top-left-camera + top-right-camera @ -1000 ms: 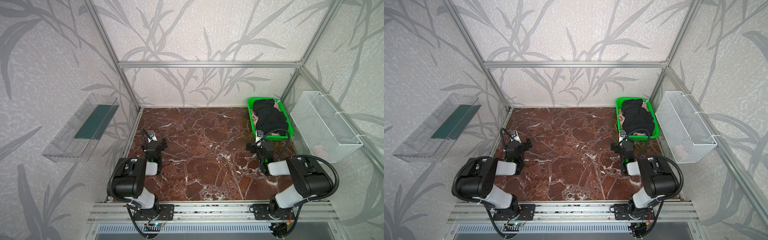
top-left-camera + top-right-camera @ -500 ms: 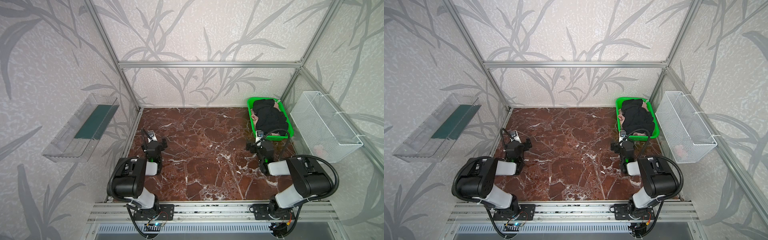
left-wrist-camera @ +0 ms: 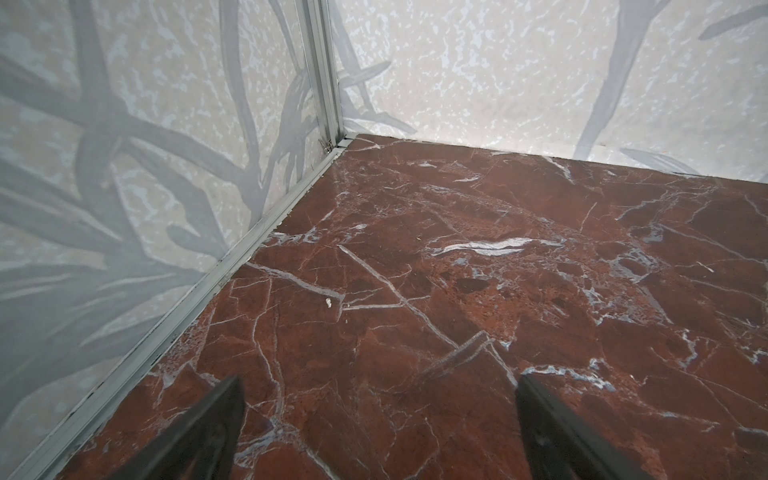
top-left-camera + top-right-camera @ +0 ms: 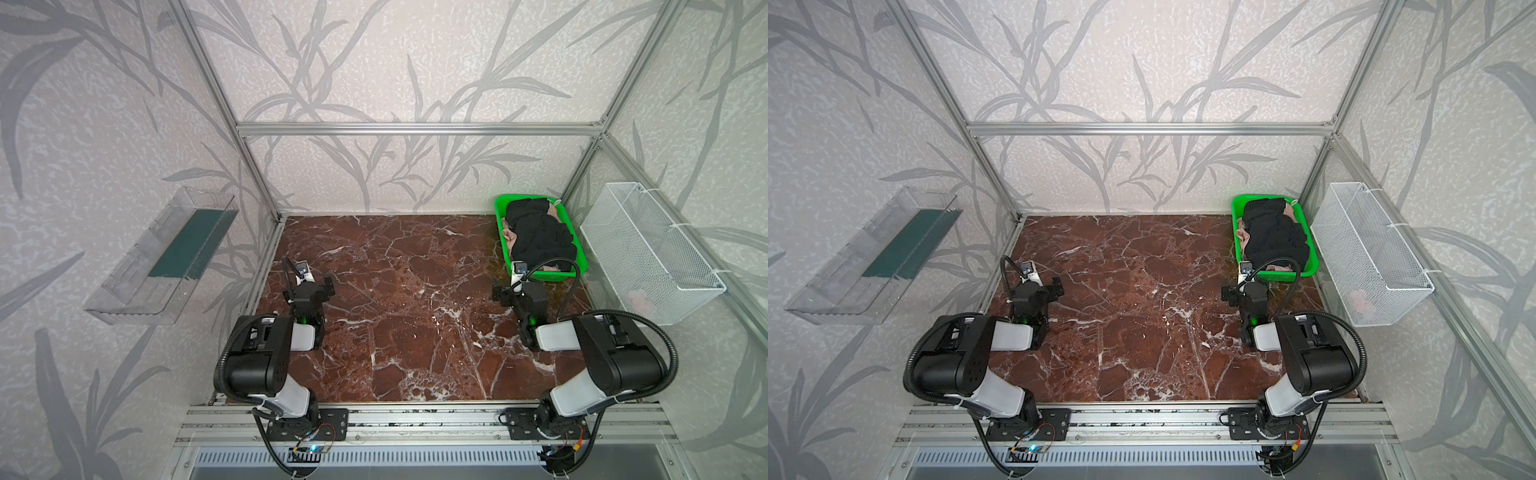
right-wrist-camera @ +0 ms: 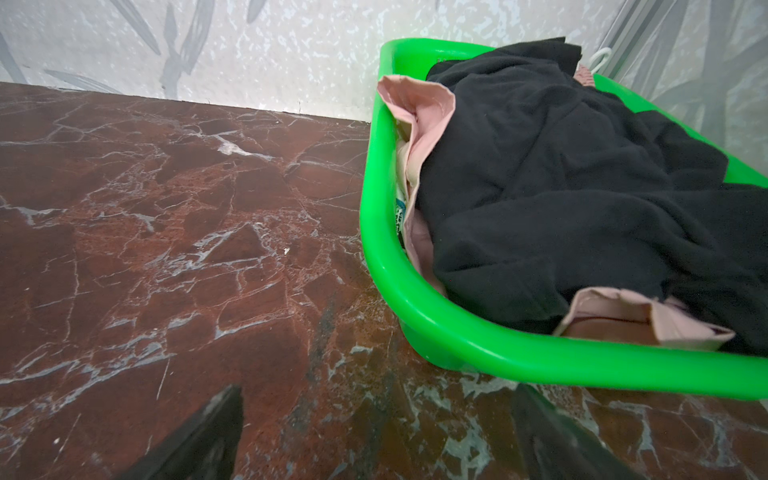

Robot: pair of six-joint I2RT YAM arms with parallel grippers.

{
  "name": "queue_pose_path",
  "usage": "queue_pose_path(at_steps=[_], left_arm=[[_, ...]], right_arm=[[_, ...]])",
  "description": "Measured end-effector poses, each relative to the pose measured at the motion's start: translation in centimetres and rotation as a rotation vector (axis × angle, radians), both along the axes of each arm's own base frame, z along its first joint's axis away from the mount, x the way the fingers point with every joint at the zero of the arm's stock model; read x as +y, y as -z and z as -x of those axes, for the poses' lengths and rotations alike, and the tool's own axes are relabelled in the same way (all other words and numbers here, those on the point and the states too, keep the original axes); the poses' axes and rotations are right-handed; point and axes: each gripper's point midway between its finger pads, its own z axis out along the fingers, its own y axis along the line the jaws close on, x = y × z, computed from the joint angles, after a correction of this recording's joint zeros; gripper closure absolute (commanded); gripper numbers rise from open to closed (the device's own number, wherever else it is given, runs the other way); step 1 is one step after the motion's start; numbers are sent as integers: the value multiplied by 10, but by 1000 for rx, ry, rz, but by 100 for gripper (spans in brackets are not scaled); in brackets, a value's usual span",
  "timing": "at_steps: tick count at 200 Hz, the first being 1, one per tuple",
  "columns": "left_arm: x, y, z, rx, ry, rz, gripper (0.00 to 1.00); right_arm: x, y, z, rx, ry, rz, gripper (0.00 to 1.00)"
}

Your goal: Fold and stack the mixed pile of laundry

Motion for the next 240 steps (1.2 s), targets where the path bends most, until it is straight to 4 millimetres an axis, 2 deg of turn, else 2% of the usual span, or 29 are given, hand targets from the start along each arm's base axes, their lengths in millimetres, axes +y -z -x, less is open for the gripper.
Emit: queue_pose_path(at_steps=[56, 69, 78, 109, 134, 155, 172, 185, 198, 240], left_arm=[[1, -3, 4, -3, -13, -6, 1], [1, -12, 9, -6, -22, -12, 1], [-1, -28, 13, -30, -26, -16, 1], [-9, -95, 16, -130, -7, 1, 1], [-24, -150, 7, -175, 48, 23, 1], [-40, -176, 2, -162, 114, 45, 1], [-53, -184, 1, -135, 179, 73, 1], [-62, -185, 3, -105, 227, 93, 1], [-71, -182, 6, -69, 269, 113, 2], [-95, -164, 17, 32, 380, 194, 4]], right_arm=[[1, -2, 1, -3, -1, 3, 1], [3, -9, 4, -7, -2, 8, 1], [4, -19, 7, -17, -5, 9, 1], [9, -76, 11, -58, -1, -3, 0], [7, -144, -4, -93, 30, -5, 2], [4, -189, -20, -86, 48, -1, 4], [-3, -206, -37, -43, 61, 4, 9], [-9, -208, -53, 10, 70, 5, 14], [-18, -197, -67, 88, 84, 3, 18], [-48, -129, -96, 338, 156, -27, 30]])
